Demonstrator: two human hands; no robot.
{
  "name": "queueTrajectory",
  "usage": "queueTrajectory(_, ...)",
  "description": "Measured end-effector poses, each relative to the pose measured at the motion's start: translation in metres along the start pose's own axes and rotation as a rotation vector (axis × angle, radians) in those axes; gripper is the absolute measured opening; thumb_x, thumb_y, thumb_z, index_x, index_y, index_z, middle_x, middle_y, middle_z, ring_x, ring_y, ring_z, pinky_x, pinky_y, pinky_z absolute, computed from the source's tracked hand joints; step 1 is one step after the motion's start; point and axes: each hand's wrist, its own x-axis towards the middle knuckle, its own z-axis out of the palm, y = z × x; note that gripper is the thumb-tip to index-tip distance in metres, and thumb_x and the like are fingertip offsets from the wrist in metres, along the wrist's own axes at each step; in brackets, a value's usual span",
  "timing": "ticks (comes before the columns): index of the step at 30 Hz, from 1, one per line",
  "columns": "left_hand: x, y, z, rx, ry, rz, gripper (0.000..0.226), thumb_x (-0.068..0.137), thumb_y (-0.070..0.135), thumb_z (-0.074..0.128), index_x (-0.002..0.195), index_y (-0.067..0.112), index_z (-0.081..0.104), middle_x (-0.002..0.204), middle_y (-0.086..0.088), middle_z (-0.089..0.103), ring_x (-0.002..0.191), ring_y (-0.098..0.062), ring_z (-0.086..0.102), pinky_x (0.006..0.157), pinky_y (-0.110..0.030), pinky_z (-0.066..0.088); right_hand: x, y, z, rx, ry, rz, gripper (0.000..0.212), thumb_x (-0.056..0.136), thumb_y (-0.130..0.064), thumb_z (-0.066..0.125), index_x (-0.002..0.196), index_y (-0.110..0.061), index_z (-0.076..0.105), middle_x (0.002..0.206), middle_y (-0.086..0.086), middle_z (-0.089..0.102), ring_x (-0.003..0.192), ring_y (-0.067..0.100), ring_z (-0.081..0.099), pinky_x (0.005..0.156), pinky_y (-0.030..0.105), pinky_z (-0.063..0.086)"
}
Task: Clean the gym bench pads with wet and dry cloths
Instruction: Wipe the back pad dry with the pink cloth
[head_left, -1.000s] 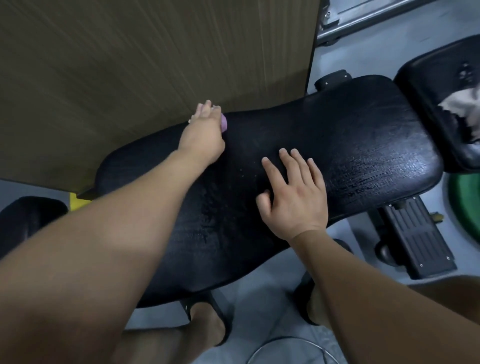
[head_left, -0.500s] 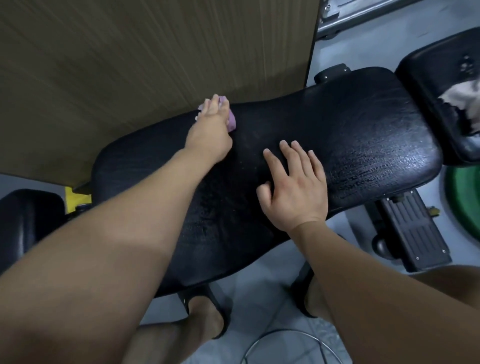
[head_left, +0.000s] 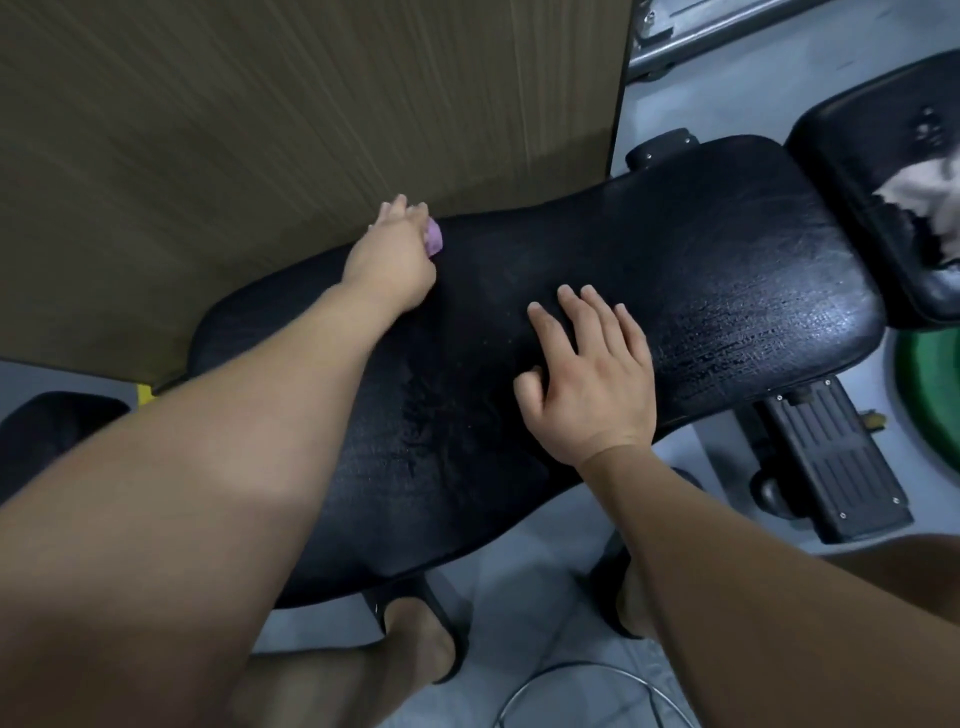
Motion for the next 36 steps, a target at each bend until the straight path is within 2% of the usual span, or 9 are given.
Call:
queueTrajectory(3,-0.041,0.000,0.022,-0.043,0.034,0.065,0.092,0.087,-0.007,0.046,0.164,0.021,0.005,0.170,-0.011,0.007,0.156,-0.032,0.011,0.124,-0.043,0.024,0.000,0.000,0.000,0.009,0.007,0.001,0.064,0.084,-0.039,0.044,0.144,-0.021,0.055,0.155,0.010,0.046,0.150,0.025,0.032,0.125,0.046,0.019)
queueTrajectory(9,-0.161,-0.012,0.065,-0.037,0.021,0.342,0.093,0.084,-0.016,0.045,0.162,0.017,0.007,0.167,0.003,-0.005,0.157,-0.015,-0.005,0.128,-0.036,0.011,-0.001,0.002,0.002,0.017,0.048,-0.003,0.061,0.085,-0.039,0.047,0.143,-0.019,0.057,0.154,0.011,0.048,0.149,0.026,0.035,0.124,0.046,0.021)
queueTrajectory(11,-0.137,-0.016,0.058,-0.046,0.013,0.319,0.096,0.083,-0.018,0.045,0.162,0.020,0.005,0.169,0.002,-0.006,0.157,-0.016,-0.007,0.129,-0.038,0.010,-0.001,0.002,0.002,0.015,0.047,-0.004,0.061,0.085,-0.039,0.046,0.143,-0.019,0.057,0.154,0.010,0.048,0.149,0.026,0.034,0.124,0.046,0.020)
queueTrajectory(16,-0.099,0.008,0.044,-0.109,0.028,0.065,0.098,0.084,-0.014,0.045,0.163,0.021,-0.002,0.171,0.000,-0.010,0.157,-0.018,-0.011,0.127,-0.037,0.014,-0.002,0.001,0.003,0.010,0.042,0.008,0.060,0.085,-0.039,0.046,0.142,-0.021,0.057,0.154,0.008,0.048,0.150,0.023,0.033,0.125,0.044,0.018)
queueTrajectory(19,-0.165,0.013,0.067,-0.135,0.054,0.185,0.094,0.085,-0.013,0.043,0.163,0.017,0.000,0.171,-0.003,-0.005,0.157,-0.022,-0.008,0.128,-0.038,0.009,-0.002,0.000,0.001,0.011,0.030,0.010,0.060,0.085,-0.039,0.044,0.141,-0.021,0.057,0.154,0.008,0.047,0.150,0.023,0.033,0.125,0.044,0.018)
queueTrajectory(23,-0.224,-0.006,0.076,-0.006,-0.019,0.288,0.093,0.087,-0.009,0.043,0.161,0.019,-0.006,0.168,0.002,-0.016,0.156,-0.015,-0.014,0.128,-0.033,0.002,-0.003,0.001,-0.001,0.001,0.007,0.013,0.060,0.087,-0.041,0.043,0.143,-0.022,0.055,0.156,0.007,0.045,0.151,0.022,0.031,0.126,0.043,0.016)
queueTrajectory(27,-0.157,-0.025,0.056,-0.014,0.023,0.153,0.095,0.086,-0.011,0.041,0.162,0.019,-0.007,0.171,-0.003,-0.008,0.157,-0.021,-0.007,0.128,-0.039,0.012,-0.003,0.000,0.001,0.009,0.034,0.001,0.060,0.088,-0.040,0.041,0.142,-0.020,0.056,0.155,0.008,0.047,0.150,0.024,0.032,0.126,0.044,0.017)
queueTrajectory(30,-0.129,-0.019,0.047,-0.146,-0.012,0.017,0.094,0.089,-0.011,0.044,0.163,0.021,-0.004,0.170,0.002,-0.013,0.156,-0.020,-0.014,0.127,-0.040,0.012,-0.004,0.000,0.004,0.020,0.074,-0.003,0.057,0.087,-0.036,0.044,0.139,-0.019,0.059,0.152,0.009,0.050,0.149,0.025,0.035,0.125,0.043,0.017)
queueTrajectory(36,-0.220,-0.005,0.086,-0.203,0.061,0.081,0.094,0.087,-0.009,0.046,0.163,0.018,-0.002,0.171,-0.001,-0.011,0.157,-0.020,-0.012,0.128,-0.037,0.005,-0.006,-0.006,0.002,0.018,0.093,0.012,0.053,0.086,-0.031,0.047,0.135,-0.019,0.063,0.148,0.008,0.054,0.146,0.024,0.038,0.123,0.044,0.023)
